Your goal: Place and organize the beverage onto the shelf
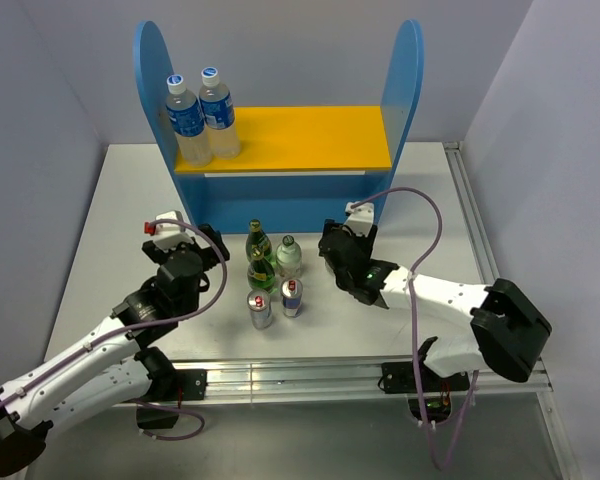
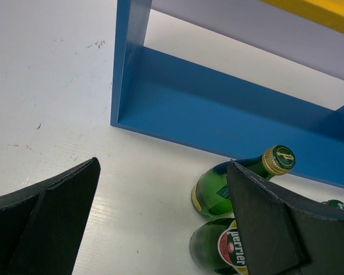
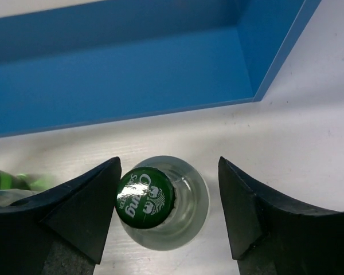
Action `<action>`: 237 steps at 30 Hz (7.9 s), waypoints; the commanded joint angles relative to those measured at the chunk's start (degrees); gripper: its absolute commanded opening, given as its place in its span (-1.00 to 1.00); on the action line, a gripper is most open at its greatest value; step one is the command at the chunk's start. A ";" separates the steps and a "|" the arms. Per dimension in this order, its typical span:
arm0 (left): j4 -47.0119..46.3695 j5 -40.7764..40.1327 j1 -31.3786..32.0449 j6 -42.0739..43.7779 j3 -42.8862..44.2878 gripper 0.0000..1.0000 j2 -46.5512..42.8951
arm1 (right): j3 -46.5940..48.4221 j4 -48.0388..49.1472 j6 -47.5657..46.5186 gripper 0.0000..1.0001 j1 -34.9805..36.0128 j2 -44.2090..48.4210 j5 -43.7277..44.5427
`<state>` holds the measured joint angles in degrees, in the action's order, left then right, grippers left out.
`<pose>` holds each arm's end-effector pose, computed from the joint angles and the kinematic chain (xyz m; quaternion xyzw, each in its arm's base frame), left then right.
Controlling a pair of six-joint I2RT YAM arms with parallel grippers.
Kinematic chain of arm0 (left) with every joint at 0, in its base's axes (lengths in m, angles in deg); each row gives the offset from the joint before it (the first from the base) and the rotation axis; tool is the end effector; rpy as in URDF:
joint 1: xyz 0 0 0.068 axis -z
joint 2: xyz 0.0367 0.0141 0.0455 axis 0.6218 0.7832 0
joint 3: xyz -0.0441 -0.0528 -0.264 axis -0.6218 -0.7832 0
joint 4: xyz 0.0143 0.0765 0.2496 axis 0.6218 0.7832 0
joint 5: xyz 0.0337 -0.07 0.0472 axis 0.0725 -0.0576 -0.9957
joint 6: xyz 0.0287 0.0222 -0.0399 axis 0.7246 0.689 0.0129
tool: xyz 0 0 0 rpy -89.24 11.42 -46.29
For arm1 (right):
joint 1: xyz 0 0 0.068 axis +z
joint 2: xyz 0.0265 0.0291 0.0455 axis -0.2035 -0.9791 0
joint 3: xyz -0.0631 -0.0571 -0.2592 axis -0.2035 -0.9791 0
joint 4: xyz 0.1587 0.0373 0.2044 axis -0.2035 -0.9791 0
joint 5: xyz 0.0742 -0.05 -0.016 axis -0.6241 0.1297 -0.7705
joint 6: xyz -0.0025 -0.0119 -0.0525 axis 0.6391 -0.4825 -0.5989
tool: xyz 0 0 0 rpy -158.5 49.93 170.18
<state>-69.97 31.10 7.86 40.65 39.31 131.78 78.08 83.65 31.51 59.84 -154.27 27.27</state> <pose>0.1356 -0.1019 0.2877 -0.1668 0.7519 -0.0741 0.6335 0.1994 0.1833 0.2218 0.0669 0.8222 0.0075 0.5652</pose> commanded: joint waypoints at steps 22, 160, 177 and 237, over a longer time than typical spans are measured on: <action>-3.72 -0.81 -0.25 -0.82 -3.02 0.99 -1.98 | 12.42 -9.10 1.62 -1.00 0.24 5.06 5.62; -2.84 -0.02 -0.25 -1.70 -3.19 0.98 -1.63 | 58.42 -23.35 -16.49 1.00 -4.79 -9.08 5.36; -2.49 0.07 -0.25 -2.05 -3.10 0.98 -1.90 | 15.78 -13.43 0.48 1.00 13.08 5.72 -9.14; -2.40 0.42 -0.25 -2.31 -3.19 0.98 -1.72 | 44.06 -23.08 -6.90 -1.00 9.03 -4.59 3.51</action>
<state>-71.24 31.14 7.77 38.97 36.23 130.34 113.16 56.90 27.75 68.95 -165.13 24.29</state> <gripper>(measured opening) 0.988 0.391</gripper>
